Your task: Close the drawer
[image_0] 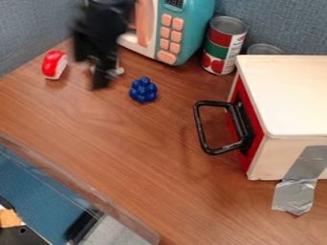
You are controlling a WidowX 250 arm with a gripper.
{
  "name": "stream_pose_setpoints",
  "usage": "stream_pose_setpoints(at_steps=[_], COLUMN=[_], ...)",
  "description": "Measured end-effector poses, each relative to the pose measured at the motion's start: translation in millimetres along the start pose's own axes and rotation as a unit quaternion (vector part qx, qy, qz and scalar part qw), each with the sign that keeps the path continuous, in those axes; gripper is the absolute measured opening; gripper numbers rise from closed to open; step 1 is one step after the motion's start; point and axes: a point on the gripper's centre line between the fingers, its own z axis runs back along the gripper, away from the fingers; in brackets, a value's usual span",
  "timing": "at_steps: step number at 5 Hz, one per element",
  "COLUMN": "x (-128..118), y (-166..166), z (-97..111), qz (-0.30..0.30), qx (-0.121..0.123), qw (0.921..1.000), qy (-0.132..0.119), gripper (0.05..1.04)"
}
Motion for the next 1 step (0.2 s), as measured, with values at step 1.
stream_pose_setpoints(at_steps=[1], x=[-40.0], y=[24.8], z=[9.1], qz=[0.034], qx=[-0.020], qw=[0.9992], qy=[-0.003], gripper=[1.001])
